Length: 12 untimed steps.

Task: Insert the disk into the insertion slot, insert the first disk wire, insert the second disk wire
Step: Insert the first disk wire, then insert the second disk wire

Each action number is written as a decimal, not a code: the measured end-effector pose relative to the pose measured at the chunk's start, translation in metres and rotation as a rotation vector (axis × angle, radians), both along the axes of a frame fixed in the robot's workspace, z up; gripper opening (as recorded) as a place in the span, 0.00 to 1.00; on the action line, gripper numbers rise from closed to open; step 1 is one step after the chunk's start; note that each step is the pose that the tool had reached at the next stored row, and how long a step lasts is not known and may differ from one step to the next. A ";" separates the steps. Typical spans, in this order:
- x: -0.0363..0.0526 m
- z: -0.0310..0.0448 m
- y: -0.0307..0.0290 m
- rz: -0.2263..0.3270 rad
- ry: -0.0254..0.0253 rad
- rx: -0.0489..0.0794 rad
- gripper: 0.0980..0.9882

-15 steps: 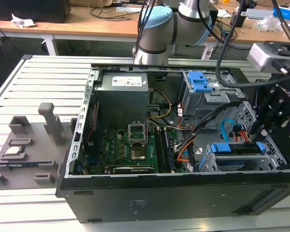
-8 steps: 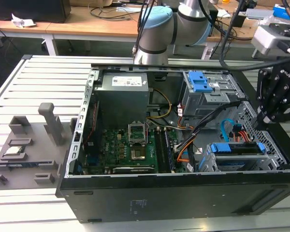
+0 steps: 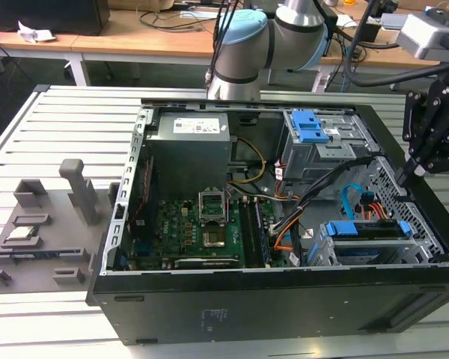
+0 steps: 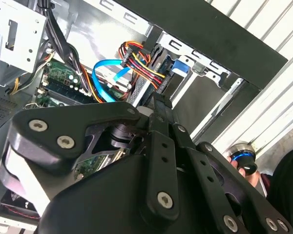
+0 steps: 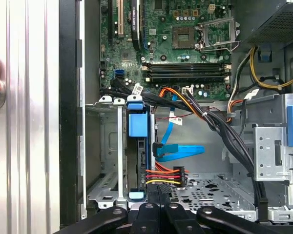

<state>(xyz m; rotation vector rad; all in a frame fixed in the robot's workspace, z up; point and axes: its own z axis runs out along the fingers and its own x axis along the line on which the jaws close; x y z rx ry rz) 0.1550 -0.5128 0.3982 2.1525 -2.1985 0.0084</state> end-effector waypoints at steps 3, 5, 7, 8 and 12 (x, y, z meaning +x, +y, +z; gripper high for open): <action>0.0000 0.0001 0.0000 0.000 0.0000 0.000 0.01; 0.0000 0.0001 0.0000 0.000 0.0000 0.000 0.01; 0.0000 0.0002 0.0000 0.000 0.0000 0.000 0.01; 0.0000 0.0003 0.0000 0.000 0.0000 0.000 0.15; 0.0000 0.0004 0.0000 0.000 0.0000 0.000 0.30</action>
